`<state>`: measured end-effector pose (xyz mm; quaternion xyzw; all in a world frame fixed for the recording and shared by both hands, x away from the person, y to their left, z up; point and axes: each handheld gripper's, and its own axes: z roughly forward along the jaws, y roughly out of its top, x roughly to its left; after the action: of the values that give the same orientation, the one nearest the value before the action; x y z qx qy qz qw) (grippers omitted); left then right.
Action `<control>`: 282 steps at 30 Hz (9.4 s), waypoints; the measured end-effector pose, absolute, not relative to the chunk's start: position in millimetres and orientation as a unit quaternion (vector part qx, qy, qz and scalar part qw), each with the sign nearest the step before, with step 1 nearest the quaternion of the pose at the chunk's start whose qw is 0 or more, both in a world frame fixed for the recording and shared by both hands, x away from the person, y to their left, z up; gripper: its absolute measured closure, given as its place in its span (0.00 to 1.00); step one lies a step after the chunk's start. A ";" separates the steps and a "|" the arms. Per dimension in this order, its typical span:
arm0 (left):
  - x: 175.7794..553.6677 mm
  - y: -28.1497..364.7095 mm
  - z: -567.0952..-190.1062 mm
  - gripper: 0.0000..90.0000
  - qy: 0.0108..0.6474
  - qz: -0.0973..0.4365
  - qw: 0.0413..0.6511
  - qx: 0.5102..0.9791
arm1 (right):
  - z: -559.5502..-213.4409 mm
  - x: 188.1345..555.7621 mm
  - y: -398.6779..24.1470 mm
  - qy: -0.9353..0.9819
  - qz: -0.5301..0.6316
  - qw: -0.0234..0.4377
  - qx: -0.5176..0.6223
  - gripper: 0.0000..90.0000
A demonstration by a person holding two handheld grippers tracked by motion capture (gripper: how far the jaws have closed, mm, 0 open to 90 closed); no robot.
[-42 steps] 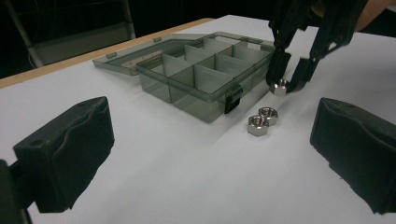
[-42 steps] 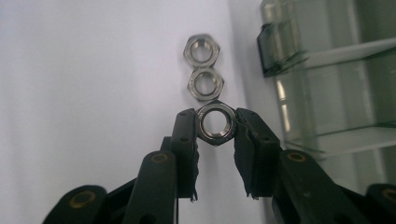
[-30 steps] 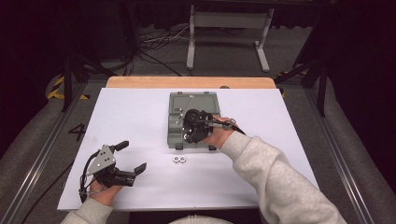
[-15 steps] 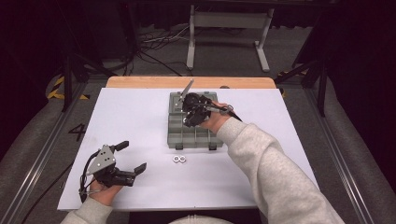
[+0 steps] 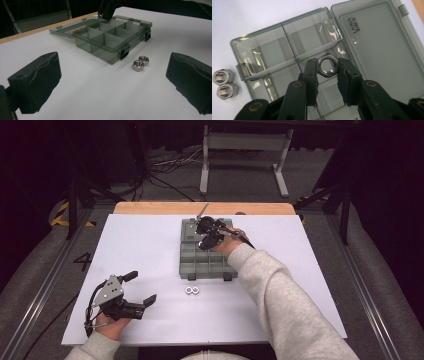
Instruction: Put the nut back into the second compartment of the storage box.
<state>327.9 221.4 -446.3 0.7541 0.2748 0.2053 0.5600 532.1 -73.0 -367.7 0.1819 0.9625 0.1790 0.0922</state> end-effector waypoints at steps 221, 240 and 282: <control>328.2 221.0 -446.2 0.01 0.273 0.205 0.556 0.758 | -359.1 422.7 -60.1 0.958 0.253 0.093 0.099 0.19; 328.1 221.1 -446.3 0.01 0.274 0.205 0.556 0.757 | -406.0 412.1 -40.6 0.976 0.200 0.058 0.068 0.36; 328.5 222.0 -446.4 0.01 0.273 0.201 0.555 0.759 | -367.5 425.0 -40.9 0.973 0.211 0.071 0.067 0.78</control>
<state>328.5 222.0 -446.4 0.7592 0.2733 0.2013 0.5553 425.0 -40.9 -367.5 0.0666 0.9727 0.2106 0.0706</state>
